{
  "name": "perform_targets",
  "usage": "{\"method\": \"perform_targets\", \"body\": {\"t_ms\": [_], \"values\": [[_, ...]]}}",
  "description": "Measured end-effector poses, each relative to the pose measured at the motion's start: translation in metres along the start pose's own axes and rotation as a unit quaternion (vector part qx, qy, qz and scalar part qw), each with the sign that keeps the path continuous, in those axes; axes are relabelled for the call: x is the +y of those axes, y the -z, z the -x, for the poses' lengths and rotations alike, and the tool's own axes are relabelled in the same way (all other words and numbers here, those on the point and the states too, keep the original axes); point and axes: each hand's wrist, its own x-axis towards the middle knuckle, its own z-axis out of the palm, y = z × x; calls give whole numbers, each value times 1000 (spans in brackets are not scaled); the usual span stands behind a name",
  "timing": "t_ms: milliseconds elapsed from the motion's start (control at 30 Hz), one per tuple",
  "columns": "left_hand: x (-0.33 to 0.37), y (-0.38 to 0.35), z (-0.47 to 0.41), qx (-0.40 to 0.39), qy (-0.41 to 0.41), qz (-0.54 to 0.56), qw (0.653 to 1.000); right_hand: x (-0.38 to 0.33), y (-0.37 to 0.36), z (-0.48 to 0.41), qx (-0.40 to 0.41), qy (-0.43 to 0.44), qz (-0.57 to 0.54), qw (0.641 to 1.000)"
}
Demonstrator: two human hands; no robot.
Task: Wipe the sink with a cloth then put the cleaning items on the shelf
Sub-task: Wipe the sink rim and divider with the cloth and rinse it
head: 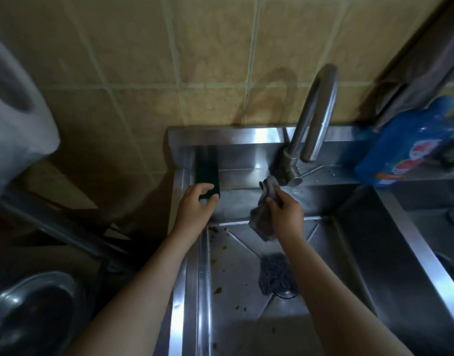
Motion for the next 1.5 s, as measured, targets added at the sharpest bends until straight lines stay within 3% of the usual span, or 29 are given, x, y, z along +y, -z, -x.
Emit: {"method": "perform_targets", "body": {"t_ms": [400,733,1133,1500], "values": [[78,-3,74,38,-14,133,990,-26,82,53,-32,24,-113,993],[133,-54,141,44,-5,125,991,-8,164,75,-58,56,-196,977],[224,-168,221,52,-14,164,985,40,301,76,-73,124,-229,963],[240,-190,199,61,-34,185,980,46,314,48,-49,133,-195,970]]}}
